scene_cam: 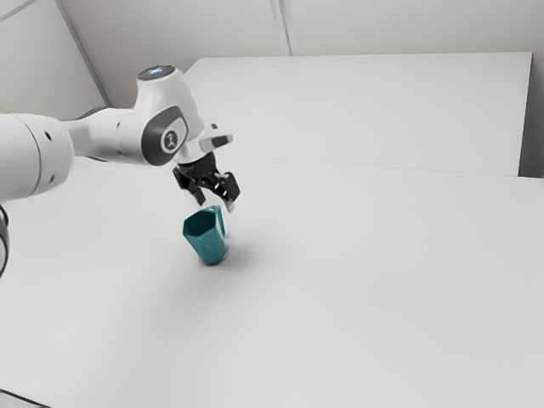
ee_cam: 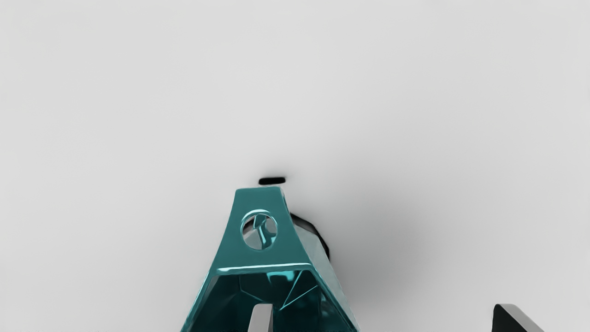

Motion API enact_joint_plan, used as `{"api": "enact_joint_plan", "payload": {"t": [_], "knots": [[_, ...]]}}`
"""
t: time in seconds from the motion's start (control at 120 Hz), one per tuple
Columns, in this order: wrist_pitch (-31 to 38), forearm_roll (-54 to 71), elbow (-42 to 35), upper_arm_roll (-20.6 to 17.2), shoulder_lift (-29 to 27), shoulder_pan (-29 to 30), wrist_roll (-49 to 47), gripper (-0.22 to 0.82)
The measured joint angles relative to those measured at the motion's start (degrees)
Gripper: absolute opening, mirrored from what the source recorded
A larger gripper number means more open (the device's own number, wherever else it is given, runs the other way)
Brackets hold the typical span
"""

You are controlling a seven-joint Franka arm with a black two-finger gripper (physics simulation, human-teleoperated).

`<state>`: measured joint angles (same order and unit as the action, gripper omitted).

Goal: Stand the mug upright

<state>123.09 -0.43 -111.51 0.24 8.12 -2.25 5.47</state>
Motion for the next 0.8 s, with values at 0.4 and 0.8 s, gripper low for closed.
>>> {"api": "enact_joint_plan", "payload": {"t": [0.4, 0.8], "knots": [[-17.87, -0.86, 21.81, 0.89, 0.85, 2.49, 0.56, 0.59], [-26.91, -0.24, 26.92, 0.9, 0.27, 1.99, 2.39, 0.6]]}}
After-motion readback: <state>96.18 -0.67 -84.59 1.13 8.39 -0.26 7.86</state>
